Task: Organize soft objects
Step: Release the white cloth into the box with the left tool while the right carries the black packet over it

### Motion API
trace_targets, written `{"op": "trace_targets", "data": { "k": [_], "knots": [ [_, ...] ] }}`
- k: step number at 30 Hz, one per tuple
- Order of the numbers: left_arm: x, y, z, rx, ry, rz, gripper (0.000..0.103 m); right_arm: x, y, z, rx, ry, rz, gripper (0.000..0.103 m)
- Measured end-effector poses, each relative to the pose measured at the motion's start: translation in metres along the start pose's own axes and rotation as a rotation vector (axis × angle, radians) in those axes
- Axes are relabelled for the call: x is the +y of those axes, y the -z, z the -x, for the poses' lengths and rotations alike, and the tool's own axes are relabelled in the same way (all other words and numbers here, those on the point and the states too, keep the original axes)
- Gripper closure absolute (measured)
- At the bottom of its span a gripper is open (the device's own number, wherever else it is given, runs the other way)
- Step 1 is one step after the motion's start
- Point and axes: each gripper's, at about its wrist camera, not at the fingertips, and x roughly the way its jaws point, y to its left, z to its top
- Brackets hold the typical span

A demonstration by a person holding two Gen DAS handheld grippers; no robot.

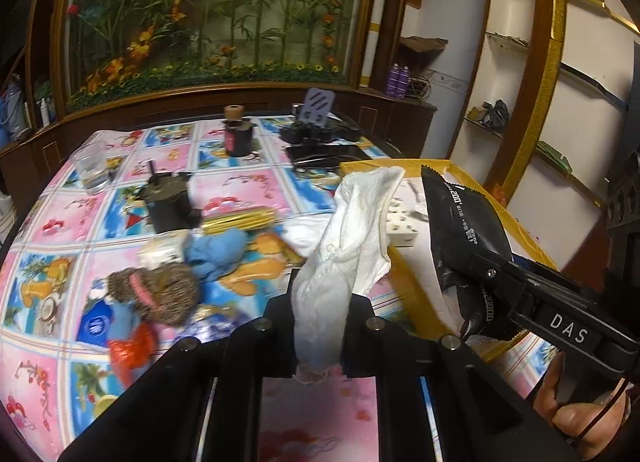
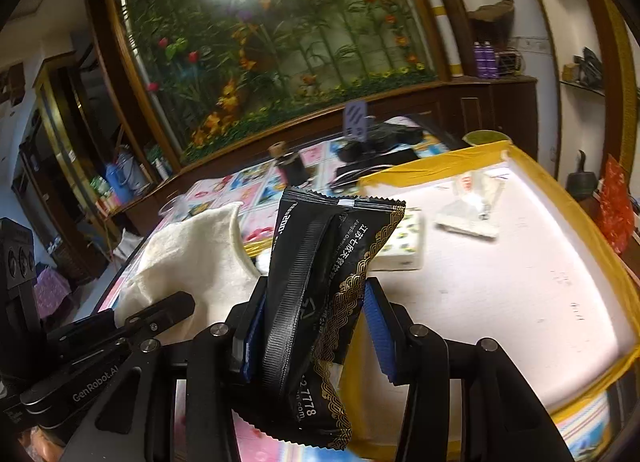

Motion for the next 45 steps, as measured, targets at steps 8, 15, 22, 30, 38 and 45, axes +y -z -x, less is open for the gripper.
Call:
{"op": "trace_targets", "data": {
  "k": [8, 15, 22, 30, 38, 45],
  "knots": [
    [-0.064, -0.011, -0.048, 0.095, 0.123, -0.007, 0.090, -0.072, -0.006, 0.029, -0.027, 0.114, -0.107, 0.054],
    [-0.102, -0.017, -0.098, 0.193, 0.149, 0.021, 0.090, -0.113, -0.014, 0.029, 0.044, 0.219, -0.106, 0.054],
    [-0.109, -0.035, -0.125, 0.255, 0.131, 0.055, 0.090, -0.140, -0.056, 0.002, 0.235, 0.172, -0.089, 0.054],
    [-0.112, -0.055, -0.150, 0.279, 0.068, 0.115, 0.090, -0.150, -0.100, -0.054, 0.313, 0.266, 0.013, 0.054],
    [-0.111, -0.048, -0.158, 0.278, 0.075, 0.104, 0.046, -0.162, -0.109, -0.086, 0.360, 0.278, 0.010, 0.050],
    [-0.112, -0.051, -0.139, 0.240, 0.097, 0.082, 0.044, -0.161, -0.112, -0.064, 0.288, 0.273, -0.040, 0.041]
  ]
}}
